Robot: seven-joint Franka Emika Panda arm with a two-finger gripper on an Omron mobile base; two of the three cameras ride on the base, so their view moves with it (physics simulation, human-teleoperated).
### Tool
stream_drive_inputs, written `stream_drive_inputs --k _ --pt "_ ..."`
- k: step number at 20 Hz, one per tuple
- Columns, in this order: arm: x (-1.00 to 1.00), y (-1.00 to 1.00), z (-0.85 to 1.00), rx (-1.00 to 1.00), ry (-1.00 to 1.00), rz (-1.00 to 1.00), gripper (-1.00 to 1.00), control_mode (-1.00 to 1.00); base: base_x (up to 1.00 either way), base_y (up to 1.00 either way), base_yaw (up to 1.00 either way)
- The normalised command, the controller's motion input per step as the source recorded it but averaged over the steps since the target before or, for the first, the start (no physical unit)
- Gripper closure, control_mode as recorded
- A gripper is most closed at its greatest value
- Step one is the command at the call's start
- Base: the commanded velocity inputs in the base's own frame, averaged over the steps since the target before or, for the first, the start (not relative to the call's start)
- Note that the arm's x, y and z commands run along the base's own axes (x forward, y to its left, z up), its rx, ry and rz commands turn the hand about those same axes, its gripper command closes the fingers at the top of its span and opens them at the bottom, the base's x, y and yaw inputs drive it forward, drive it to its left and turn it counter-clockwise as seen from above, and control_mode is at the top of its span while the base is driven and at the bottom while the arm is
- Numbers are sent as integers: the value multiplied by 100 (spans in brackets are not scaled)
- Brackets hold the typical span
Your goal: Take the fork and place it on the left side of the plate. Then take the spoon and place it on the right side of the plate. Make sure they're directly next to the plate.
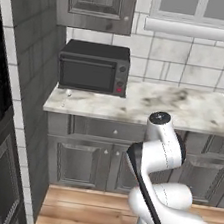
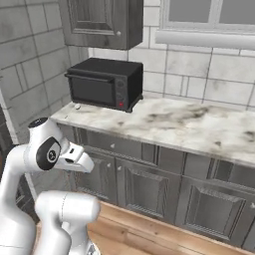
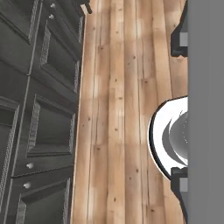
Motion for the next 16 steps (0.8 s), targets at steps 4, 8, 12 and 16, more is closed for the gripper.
stream_drive_inputs --k 4,8,12,16 --pt "0 0 0 0 0 0 -100 100 71 30 0" --pt "0 0 0 0 0 0 -100 100 68 39 0" --pt "0 0 0 0 0 0 -100 100 64 38 0" --pt "0 0 0 0 0 0 -100 100 59 29 0"
